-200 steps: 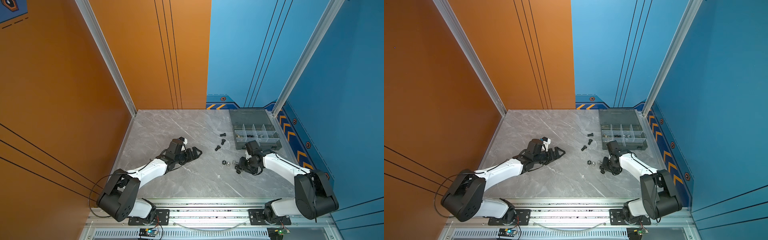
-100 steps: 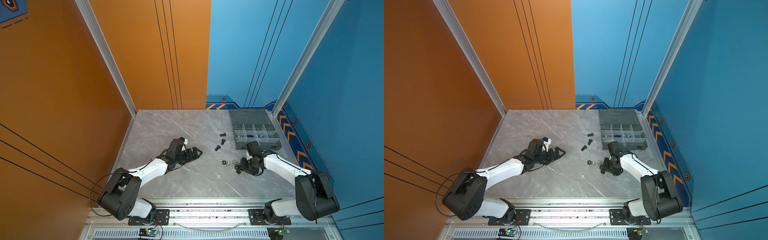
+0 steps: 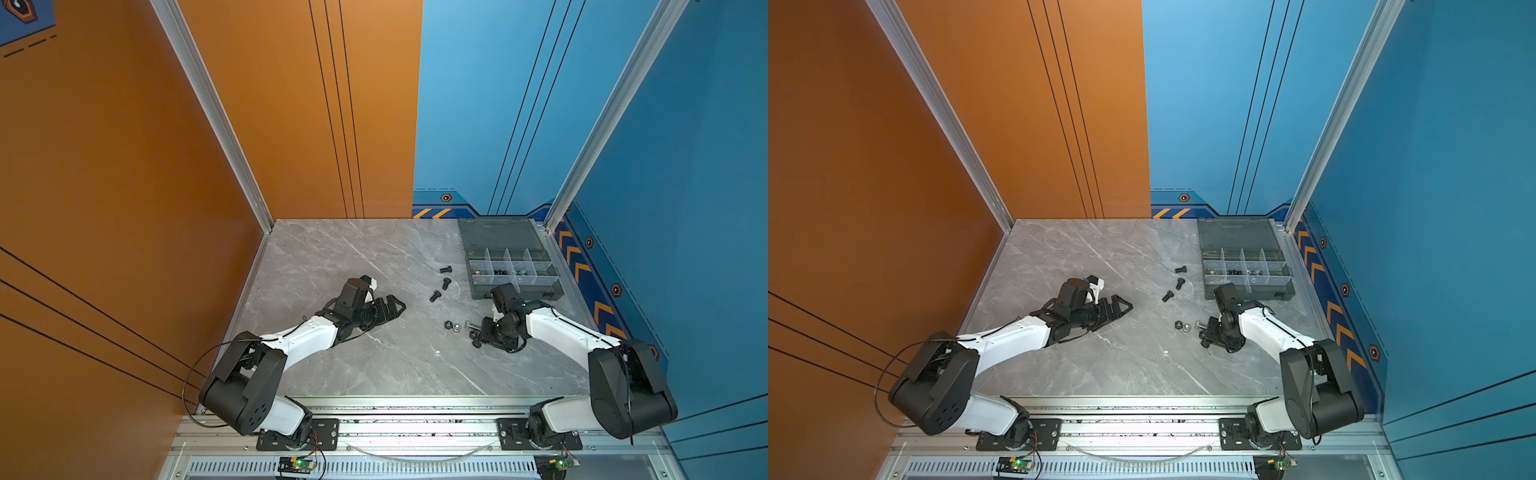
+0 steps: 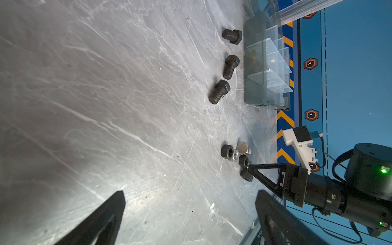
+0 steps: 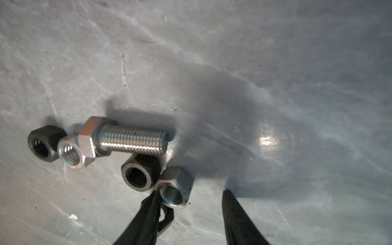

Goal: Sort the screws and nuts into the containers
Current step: 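Close the right gripper on a silver hex nut beside the silver bolt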

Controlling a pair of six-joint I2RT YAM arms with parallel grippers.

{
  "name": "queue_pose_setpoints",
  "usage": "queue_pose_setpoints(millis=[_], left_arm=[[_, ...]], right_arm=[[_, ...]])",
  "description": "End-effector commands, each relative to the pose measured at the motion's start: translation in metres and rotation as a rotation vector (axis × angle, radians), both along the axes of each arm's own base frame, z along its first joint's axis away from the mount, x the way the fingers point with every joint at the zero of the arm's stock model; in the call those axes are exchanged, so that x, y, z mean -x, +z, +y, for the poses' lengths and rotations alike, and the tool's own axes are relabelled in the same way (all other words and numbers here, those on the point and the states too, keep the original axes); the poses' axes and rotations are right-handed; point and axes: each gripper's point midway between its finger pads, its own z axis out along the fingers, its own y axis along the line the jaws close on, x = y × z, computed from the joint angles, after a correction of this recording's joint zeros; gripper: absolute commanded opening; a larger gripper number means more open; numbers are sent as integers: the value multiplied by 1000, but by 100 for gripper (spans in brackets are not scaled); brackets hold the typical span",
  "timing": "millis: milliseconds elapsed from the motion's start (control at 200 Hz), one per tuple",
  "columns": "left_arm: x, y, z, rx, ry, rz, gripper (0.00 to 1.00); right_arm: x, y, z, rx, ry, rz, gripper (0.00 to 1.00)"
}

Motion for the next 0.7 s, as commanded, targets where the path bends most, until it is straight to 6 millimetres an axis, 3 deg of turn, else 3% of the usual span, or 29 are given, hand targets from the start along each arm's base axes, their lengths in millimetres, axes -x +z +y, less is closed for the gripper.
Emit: queue_pose_setpoints(millis=[0,696], left_arm=[[-1,6,-9,17,-27,-8,98],[0,4,-9,15,-27,-5,98]], right_arm=[[8,-8,-1,25,24,37,49],[-1,-13,0,36,24,17,47]])
